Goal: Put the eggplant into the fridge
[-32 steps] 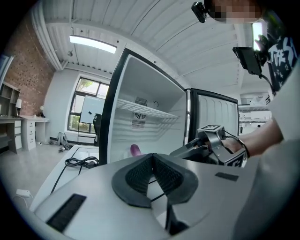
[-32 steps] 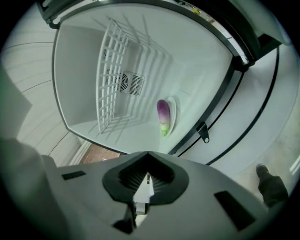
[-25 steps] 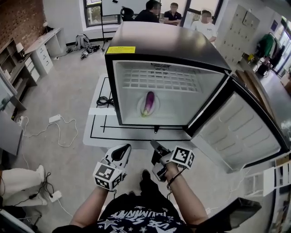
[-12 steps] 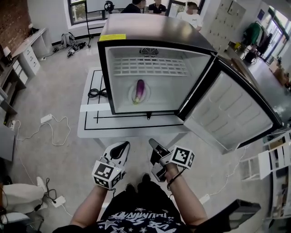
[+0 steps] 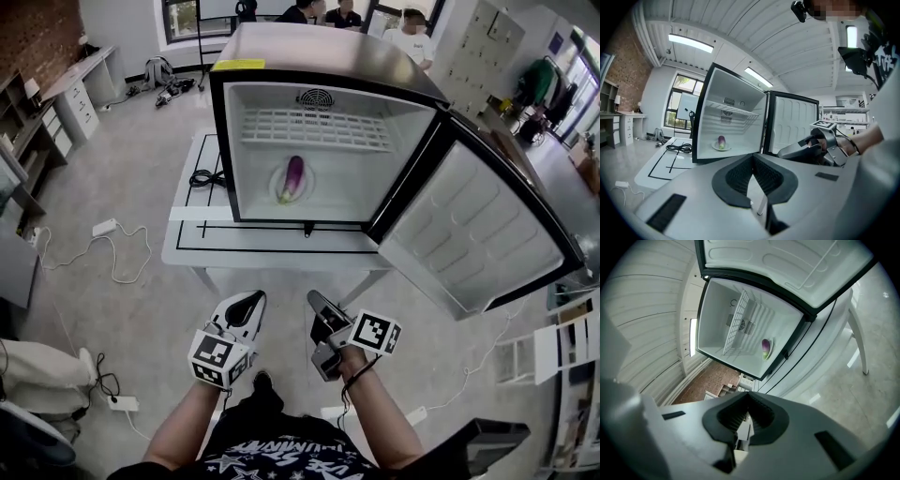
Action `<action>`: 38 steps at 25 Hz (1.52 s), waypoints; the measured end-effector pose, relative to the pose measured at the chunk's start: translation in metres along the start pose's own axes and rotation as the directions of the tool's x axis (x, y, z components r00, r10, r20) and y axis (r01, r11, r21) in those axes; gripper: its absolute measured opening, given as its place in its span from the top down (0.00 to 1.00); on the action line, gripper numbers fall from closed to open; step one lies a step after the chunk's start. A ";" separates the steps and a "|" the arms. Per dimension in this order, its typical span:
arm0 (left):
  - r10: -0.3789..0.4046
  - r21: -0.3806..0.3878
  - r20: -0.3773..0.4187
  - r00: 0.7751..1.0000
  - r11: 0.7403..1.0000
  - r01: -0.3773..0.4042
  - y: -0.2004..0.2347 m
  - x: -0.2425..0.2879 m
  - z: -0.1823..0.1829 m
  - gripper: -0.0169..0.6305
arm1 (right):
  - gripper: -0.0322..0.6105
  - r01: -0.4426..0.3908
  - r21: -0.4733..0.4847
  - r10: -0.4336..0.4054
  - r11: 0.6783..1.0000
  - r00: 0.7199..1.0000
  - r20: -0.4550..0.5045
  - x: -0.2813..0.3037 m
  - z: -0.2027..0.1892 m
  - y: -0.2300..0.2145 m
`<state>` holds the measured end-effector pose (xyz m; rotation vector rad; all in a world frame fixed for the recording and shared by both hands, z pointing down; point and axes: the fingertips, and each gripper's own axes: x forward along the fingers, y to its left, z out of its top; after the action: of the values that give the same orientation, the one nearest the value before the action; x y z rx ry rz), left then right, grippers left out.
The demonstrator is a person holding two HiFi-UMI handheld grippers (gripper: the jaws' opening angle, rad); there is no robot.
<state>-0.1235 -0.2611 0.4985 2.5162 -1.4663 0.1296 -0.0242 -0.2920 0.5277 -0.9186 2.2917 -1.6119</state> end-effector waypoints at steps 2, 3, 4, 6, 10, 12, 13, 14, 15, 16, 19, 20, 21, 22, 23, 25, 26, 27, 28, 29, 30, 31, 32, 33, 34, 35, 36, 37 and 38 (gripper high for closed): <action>0.010 -0.015 -0.003 1.000 1.000 -0.010 -0.017 -0.006 -0.005 0.96 | 0.94 -0.008 -0.021 0.008 1.000 1.000 -0.022 -0.017 -0.008 -0.002; 0.013 -0.022 -0.004 1.000 1.000 -0.013 -0.026 -0.009 -0.008 0.96 | 0.94 -0.013 -0.032 0.012 0.999 0.999 -0.030 -0.027 -0.011 -0.003; 0.016 -0.025 -0.002 1.000 1.000 -0.016 -0.036 -0.012 -0.010 0.96 | 0.94 -0.018 -0.043 0.017 0.999 0.999 -0.037 -0.037 -0.014 -0.003; 0.026 -0.018 0.001 1.000 0.999 -0.026 -0.054 -0.019 -0.012 0.96 | 0.94 -0.028 -0.064 0.025 0.998 0.999 -0.048 -0.056 -0.020 -0.002; 0.033 -0.008 0.006 0.999 0.999 -0.033 -0.093 -0.034 -0.014 0.96 | 0.94 -0.049 -0.087 0.043 0.995 0.997 -0.060 -0.094 -0.031 0.006; 0.036 -0.005 0.011 0.999 0.999 -0.036 -0.109 -0.041 -0.014 0.96 | 0.94 -0.056 -0.107 0.050 0.993 0.997 -0.063 -0.112 -0.034 0.010; 0.038 -0.005 0.016 0.999 0.999 -0.038 -0.117 -0.045 -0.014 0.96 | 0.94 -0.059 -0.114 0.052 0.992 0.997 -0.063 -0.120 -0.036 0.012; 0.039 -0.004 0.020 0.999 0.999 -0.039 -0.125 -0.049 -0.015 0.96 | 0.94 -0.063 -0.118 0.055 0.991 0.996 -0.064 -0.128 -0.038 0.014; 0.040 -0.002 0.025 0.999 0.999 -0.040 -0.134 -0.052 -0.015 0.96 | 0.94 -0.066 -0.123 0.059 0.990 0.996 -0.065 -0.137 -0.041 0.015; 0.041 0.001 0.029 0.999 0.999 -0.041 -0.142 -0.055 -0.015 0.96 | 0.94 -0.070 -0.130 0.061 0.989 0.996 -0.067 -0.145 -0.043 0.016; 0.050 0.006 0.040 0.998 0.999 -0.051 -0.164 -0.065 -0.018 0.96 | 0.94 -0.078 -0.146 0.066 0.986 0.994 -0.084 -0.166 -0.052 0.016; 0.055 0.007 0.043 0.998 0.998 -0.055 -0.170 -0.070 -0.020 0.96 | 0.94 -0.081 -0.148 0.067 0.986 0.994 -0.092 -0.171 -0.056 0.016; 0.059 0.008 0.045 0.997 0.998 -0.059 -0.175 -0.074 -0.021 0.96 | 0.94 -0.084 -0.151 0.069 0.985 0.993 -0.099 -0.176 -0.060 0.017; 0.061 0.009 0.047 0.997 0.998 -0.062 -0.181 -0.077 -0.022 0.96 | 0.94 -0.087 -0.157 0.071 0.984 0.992 -0.105 -0.181 -0.063 0.018; 0.062 0.012 0.049 0.997 0.998 -0.063 -0.186 -0.080 -0.021 0.96 | 0.94 -0.090 -0.163 0.072 0.982 0.991 -0.109 -0.185 -0.064 0.020; 0.064 0.014 0.054 0.996 0.998 -0.065 -0.196 -0.085 -0.020 0.96 | 0.94 -0.096 -0.175 0.076 0.980 0.990 -0.117 -0.194 -0.068 0.024; 0.066 0.014 0.056 0.996 0.998 -0.067 -0.200 -0.088 -0.020 0.96 | 0.94 -0.097 -0.181 0.076 0.979 0.990 -0.122 -0.198 -0.070 0.025; 0.069 0.013 0.059 0.996 0.997 -0.070 -0.204 -0.090 -0.020 0.96 | 0.94 -0.098 -0.185 0.075 0.978 0.989 -0.128 -0.202 -0.072 0.025; 0.073 0.011 0.060 0.996 0.997 -0.073 -0.207 -0.092 -0.021 0.96 | 0.94 -0.099 -0.188 0.074 0.977 0.988 -0.134 -0.205 -0.075 0.025; 0.076 0.009 0.061 0.995 0.997 -0.076 -0.211 -0.095 -0.023 0.96 | 0.94 -0.098 -0.188 0.073 0.977 0.988 -0.137 -0.208 -0.077 0.024; 0.078 0.007 0.060 0.995 0.997 -0.078 -0.214 -0.097 -0.024 0.96 | 0.94 -0.098 -0.186 0.072 0.978 0.988 -0.139 -0.212 -0.078 0.024; 0.079 0.005 0.058 0.995 0.997 -0.080 -0.218 -0.100 -0.026 0.96 | 0.94 -0.097 -0.184 0.071 0.978 0.988 -0.140 -0.215 -0.080 0.023; 0.080 0.005 0.055 0.995 0.997 -0.081 -0.221 -0.102 -0.028 0.96 | 0.94 -0.096 -0.182 0.070 0.979 0.987 -0.141 -0.218 -0.082 0.022; 0.082 0.004 0.052 0.995 0.997 -0.083 -0.224 -0.105 -0.031 0.96 | 0.94 -0.095 -0.179 0.069 0.979 0.987 -0.142 -0.220 -0.084 0.021; 0.085 0.003 0.050 0.995 0.996 -0.085 -0.226 -0.107 -0.032 0.96 | 0.94 -0.094 -0.177 0.068 0.980 0.987 -0.144 -0.222 -0.087 0.021; 0.088 0.001 0.049 0.995 0.996 -0.088 -0.227 -0.110 -0.034 0.96 | 0.94 -0.093 -0.175 0.068 0.980 0.987 -0.147 -0.224 -0.089 0.020; 0.092 -0.002 0.050 0.995 0.996 -0.092 -0.228 -0.112 -0.035 0.96 | 0.94 -0.093 -0.174 0.067 0.980 0.986 -0.150 -0.225 -0.092 0.020; 0.097 -0.005 0.052 0.994 0.995 -0.097 -0.228 -0.114 -0.036 0.96 | 0.94 -0.093 -0.173 0.067 0.981 0.986 -0.155 -0.226 -0.095 0.020; 0.102 -0.009 0.054 0.993 0.995 -0.101 -0.228 -0.117 -0.037 0.96 | 0.94 -0.094 -0.172 0.067 0.981 0.985 -0.160 -0.226 -0.098 0.019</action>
<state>0.0179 -0.0451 0.4785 2.4586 -1.6137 0.0739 0.0994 -0.0793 0.5055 -0.7492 2.5780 -1.5112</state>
